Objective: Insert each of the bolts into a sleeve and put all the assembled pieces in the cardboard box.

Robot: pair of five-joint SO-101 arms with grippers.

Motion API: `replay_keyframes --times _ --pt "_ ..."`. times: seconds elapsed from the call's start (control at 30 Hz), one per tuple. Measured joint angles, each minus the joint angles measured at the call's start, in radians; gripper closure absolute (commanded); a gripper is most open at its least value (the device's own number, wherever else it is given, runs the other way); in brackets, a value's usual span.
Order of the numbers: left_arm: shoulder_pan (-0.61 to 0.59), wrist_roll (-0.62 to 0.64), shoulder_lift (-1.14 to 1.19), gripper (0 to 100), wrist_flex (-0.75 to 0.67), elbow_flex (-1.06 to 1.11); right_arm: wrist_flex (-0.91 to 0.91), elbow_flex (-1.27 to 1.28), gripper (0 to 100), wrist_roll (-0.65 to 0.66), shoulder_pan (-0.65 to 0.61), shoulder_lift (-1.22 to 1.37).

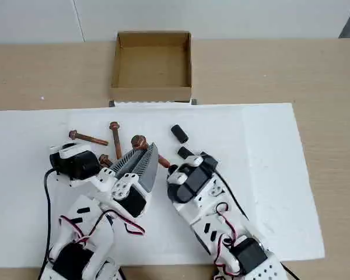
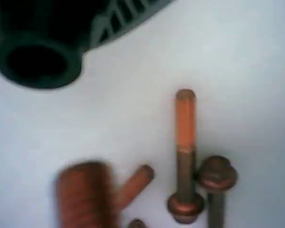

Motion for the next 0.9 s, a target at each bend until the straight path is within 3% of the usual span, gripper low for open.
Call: replay_keyframes --times 0.4,0.9 --pt "0.000 0.000 0.002 99 0.000 0.034 -0.083 0.000 99.6 0.109 -0.015 -0.002" --pt "0.006 0.000 0.000 99 -0.005 0.104 -0.087 0.002 99.6 0.137 -0.020 0.000"
